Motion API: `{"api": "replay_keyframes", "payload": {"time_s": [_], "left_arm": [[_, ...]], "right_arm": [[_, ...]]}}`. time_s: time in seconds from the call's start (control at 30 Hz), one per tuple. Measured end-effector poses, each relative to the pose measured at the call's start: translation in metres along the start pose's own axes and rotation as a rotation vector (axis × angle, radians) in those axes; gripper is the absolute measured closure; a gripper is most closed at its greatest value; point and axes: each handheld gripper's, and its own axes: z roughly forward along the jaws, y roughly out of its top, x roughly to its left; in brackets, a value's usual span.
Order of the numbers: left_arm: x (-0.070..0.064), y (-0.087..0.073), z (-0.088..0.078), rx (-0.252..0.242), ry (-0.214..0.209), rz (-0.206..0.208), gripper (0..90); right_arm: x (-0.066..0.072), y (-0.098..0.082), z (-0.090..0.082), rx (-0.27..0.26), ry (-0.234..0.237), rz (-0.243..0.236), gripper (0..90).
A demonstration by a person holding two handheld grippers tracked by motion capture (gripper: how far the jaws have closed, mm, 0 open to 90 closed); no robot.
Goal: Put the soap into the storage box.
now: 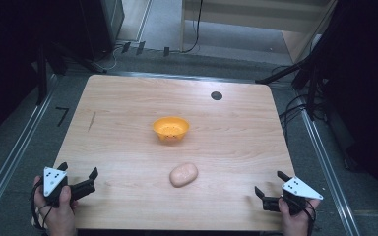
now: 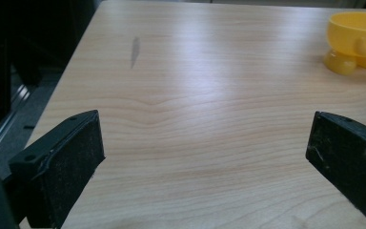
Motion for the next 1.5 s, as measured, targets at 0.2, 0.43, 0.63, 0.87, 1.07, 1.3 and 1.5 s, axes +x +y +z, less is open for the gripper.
{"api": "replay_keyframes", "payload": {"time_s": [0.2,0.43,0.63,0.87,1.07,1.3,1.5], "left_arm": [[-0.006,0.003,0.007,0.022,-0.022,0.055,2.5],[-0.009,0.007,0.013,0.044,-0.094,0.037,2.5],[-0.019,0.017,0.015,0.148,-0.227,0.123,2.2],[-0.04,0.028,0.028,0.278,-0.282,0.266,2.0],[-0.059,0.035,0.037,0.324,-0.324,0.363,2.5],[-0.079,0.04,0.048,0.391,-0.361,0.43,2.7],[-0.092,0.045,0.055,0.43,-0.359,0.482,4.3]], "right_arm": [[0.001,0.0,0.0,0.005,0.0,-0.006,0.2],[0.001,0.0,0.0,0.006,0.003,-0.006,0.2],[0.002,0.0,0.001,0.014,0.006,-0.016,0.2],[0.001,0.0,0.0,0.005,0.016,-0.011,0.2],[0.0,0.0,0.0,0.001,0.017,-0.003,0.2],[0.0,0.0,0.0,0.002,0.017,-0.002,0.2],[0.0,0.0,0.0,0.001,0.021,-0.002,0.2]]}}
